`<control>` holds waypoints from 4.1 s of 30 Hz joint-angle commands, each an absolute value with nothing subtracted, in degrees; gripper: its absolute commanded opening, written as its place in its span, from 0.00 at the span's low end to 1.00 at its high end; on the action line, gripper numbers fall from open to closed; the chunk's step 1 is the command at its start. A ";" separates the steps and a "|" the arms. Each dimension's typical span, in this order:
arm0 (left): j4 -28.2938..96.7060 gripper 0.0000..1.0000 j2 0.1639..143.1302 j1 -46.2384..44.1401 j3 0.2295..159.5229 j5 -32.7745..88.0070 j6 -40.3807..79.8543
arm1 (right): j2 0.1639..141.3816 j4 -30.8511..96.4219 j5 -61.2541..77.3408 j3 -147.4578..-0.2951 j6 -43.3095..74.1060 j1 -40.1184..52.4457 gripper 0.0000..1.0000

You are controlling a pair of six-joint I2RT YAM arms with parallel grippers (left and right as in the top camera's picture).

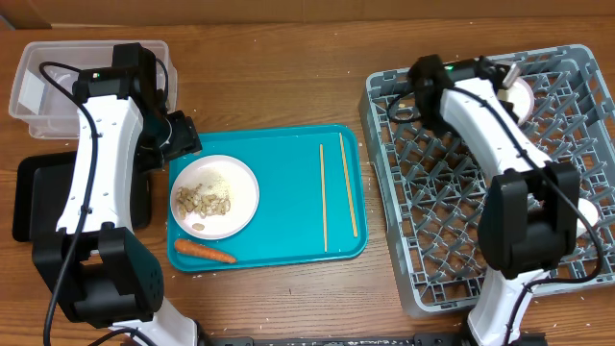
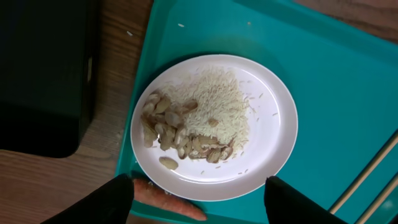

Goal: Sort waste into correct bins and load items into the dishwasher

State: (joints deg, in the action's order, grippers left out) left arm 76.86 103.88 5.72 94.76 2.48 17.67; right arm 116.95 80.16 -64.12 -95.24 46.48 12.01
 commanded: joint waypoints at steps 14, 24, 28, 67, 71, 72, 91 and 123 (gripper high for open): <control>76.60 0.70 102.06 5.61 95.53 1.91 17.61 | 116.92 81.62 -38.65 -93.34 45.04 21.06 0.35; 76.58 0.70 102.06 5.61 95.53 1.93 17.61 | 114.32 82.37 -32.88 -93.69 43.72 23.22 0.43; 76.60 0.70 102.06 5.61 95.53 1.96 17.61 | 110.80 82.17 -32.67 -95.33 43.05 24.05 0.50; 77.76 0.74 102.06 5.61 95.53 1.96 17.61 | 124.44 72.75 10.31 -103.53 24.08 34.02 0.73; 77.73 0.73 102.06 5.61 95.53 1.96 17.63 | 127.22 70.85 10.33 -100.86 24.10 34.13 0.67; 77.73 0.74 102.06 5.61 95.53 1.98 17.63 | 127.81 70.59 10.31 -100.38 24.08 34.13 0.66; 77.54 0.74 102.06 5.61 95.53 2.55 17.85 | 129.05 67.07 7.11 -94.45 24.12 34.13 0.11; 77.47 0.74 102.06 5.61 95.53 2.52 17.82 | 111.00 89.47 -4.91 -102.00 11.90 23.07 0.04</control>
